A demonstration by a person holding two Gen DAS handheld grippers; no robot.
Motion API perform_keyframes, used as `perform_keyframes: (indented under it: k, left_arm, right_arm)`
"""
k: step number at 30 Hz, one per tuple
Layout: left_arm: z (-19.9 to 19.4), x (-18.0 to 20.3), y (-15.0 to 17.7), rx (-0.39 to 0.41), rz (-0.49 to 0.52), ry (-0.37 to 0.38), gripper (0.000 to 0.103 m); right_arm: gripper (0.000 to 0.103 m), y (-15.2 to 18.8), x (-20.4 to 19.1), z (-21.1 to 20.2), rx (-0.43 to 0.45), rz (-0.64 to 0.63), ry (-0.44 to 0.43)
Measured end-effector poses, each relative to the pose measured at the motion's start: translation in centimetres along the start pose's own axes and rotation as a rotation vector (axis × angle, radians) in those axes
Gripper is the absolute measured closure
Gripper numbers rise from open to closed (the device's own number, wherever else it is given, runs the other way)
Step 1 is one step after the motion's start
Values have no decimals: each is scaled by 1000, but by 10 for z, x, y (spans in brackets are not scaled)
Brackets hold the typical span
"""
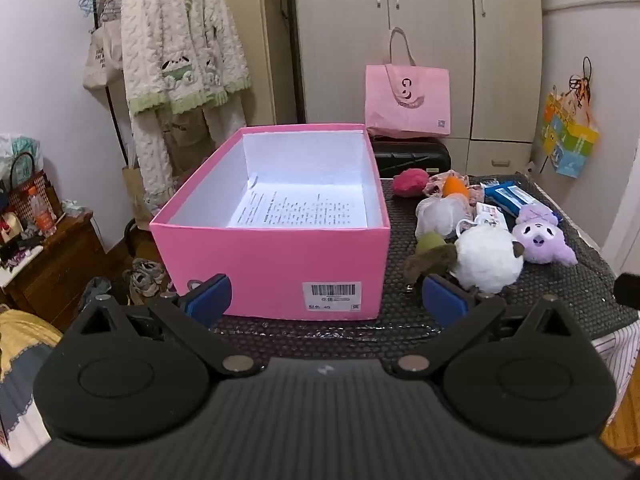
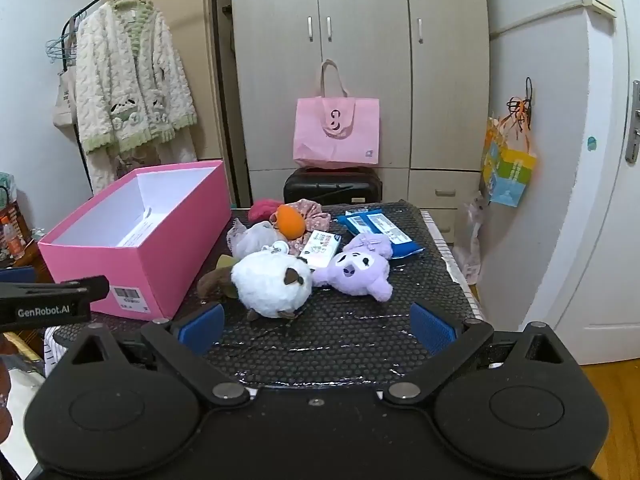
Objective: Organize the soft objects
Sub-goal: 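Move the left tool toward the white plush ball with brown ears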
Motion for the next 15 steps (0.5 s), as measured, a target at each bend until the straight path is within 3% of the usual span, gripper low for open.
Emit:
perform_keyframes:
  k: [5, 11, 15]
  left_arm:
    - [0, -6, 5, -21, -11, 1, 0]
    - [5, -7, 12, -85, -33, 91, 0]
    - [4, -2, 14, -86, 15, 65, 0]
  right_arm:
    - [2, 4, -5, 4, -21, -15, -12]
    - [2, 10, -7, -3, -58, -14, -67]
    - [2, 12, -11, -3, -64, -12, -92]
Point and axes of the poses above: each gripper's, at about its wrist camera, not at the fingertips, and z roughly the way its jaws point, x to its right, y to its underside, the point moved 5 cm from there along z, roughly the way its jaws point, and after that the axes turned 15 degrees about z, right-handed, at the moved point
